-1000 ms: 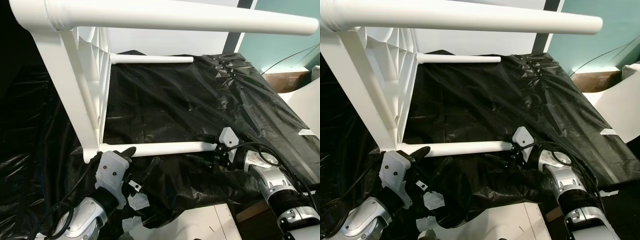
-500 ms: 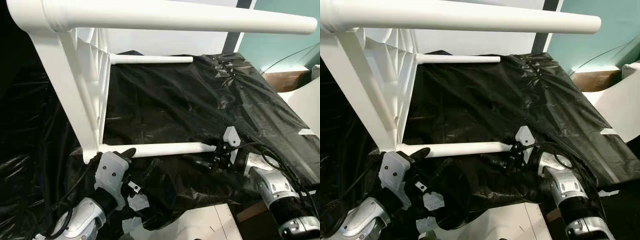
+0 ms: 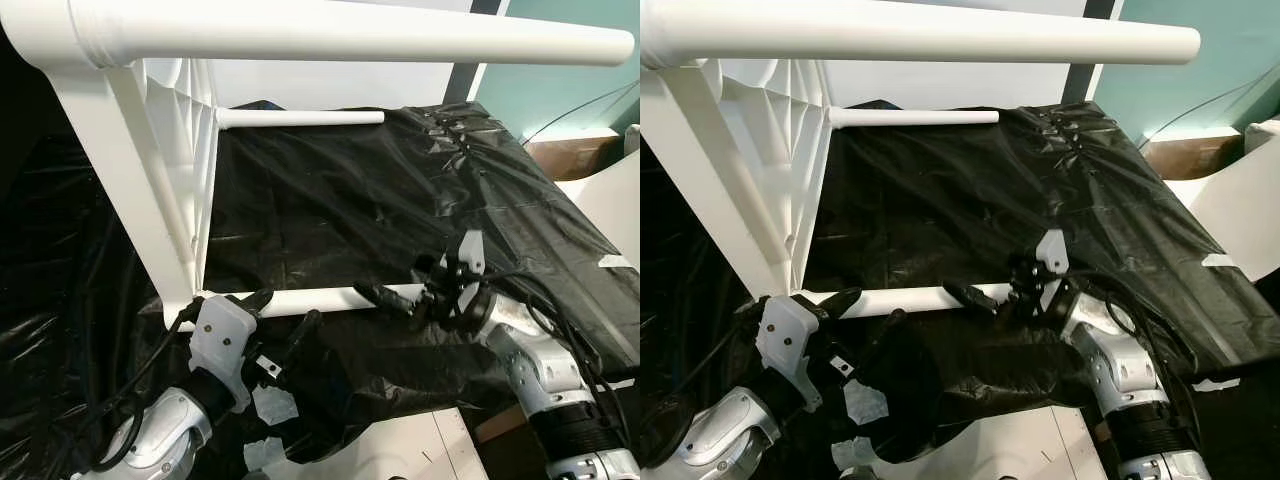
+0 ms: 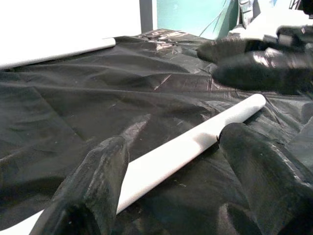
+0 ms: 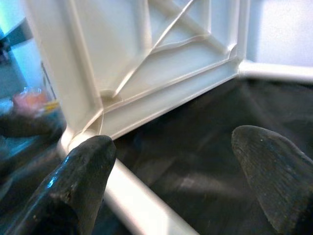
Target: Building children table
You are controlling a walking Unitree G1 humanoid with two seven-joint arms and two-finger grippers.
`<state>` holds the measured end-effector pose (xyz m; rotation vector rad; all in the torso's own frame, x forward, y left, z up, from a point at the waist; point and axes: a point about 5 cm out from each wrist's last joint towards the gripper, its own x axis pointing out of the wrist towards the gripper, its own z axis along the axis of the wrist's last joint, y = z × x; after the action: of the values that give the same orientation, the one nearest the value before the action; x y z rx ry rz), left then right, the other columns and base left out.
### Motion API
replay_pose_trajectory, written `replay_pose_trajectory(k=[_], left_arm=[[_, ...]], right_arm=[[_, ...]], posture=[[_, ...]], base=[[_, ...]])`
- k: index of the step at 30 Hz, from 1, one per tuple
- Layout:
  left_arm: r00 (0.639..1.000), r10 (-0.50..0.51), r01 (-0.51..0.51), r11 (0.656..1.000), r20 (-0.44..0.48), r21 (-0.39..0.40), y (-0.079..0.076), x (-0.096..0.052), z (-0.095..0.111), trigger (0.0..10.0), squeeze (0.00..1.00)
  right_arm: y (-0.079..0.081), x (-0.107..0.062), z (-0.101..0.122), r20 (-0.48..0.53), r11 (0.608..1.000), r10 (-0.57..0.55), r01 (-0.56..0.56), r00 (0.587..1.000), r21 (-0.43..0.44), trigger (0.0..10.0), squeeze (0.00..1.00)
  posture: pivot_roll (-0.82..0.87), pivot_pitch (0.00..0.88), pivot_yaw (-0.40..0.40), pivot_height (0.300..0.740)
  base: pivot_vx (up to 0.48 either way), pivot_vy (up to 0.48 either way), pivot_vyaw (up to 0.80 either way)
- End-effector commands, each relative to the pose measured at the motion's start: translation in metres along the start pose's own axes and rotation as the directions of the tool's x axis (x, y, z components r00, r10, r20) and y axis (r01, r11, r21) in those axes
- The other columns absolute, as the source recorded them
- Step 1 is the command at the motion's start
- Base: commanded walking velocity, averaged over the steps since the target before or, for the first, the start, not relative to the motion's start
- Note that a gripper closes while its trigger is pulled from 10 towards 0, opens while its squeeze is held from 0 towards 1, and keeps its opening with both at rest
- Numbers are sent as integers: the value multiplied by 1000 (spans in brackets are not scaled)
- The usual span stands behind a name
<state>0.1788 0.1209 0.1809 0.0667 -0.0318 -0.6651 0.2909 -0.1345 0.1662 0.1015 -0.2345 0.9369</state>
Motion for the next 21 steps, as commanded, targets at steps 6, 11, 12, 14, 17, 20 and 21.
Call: replay_pose_trajectory(k=[6,11,12,14,17,20,21], left_arm=[[998,15,-18,999,61,44,6,9,3,10000,0],[992,84,-89,995,97,48,11,14,3,10000,0],[992,84,-89,995,97,48,11,14,3,10000,0],[988,108,-112,993,109,34,13,15,2,10000,0],[980,146,-149,989,135,13,15,15,1,10000,0],[975,166,-167,986,146,-5,16,13,-2,10000,0],[975,168,-169,986,144,0,16,12,-4,10000,0]], right_arm=[[-17,10,9,82,958,-283,285,956,-18,10000,0],[-22,15,11,117,898,-422,433,899,-84,10000,0],[-22,15,11,117,898,-422,433,899,-84,10000,0],[-22,14,11,122,875,-462,473,879,-99,10000,0],[-23,7,9,136,822,-537,553,833,-139,10000,0],[-24,0,7,143,781,-588,605,796,-155,10000,0],[-24,-4,5,143,765,-607,624,781,-159,10000,0]], posture=[[181,81,-40,740],[184,75,-44,740],[184,75,-44,740],[184,69,-48,740],[187,64,-51,740],[186,64,-52,740],[186,64,-52,740]], base=[[0,0,0],[0,0,0],[0,0,0],[0,0,0],[0,0,0],[0,0,0],[0,0,0]])
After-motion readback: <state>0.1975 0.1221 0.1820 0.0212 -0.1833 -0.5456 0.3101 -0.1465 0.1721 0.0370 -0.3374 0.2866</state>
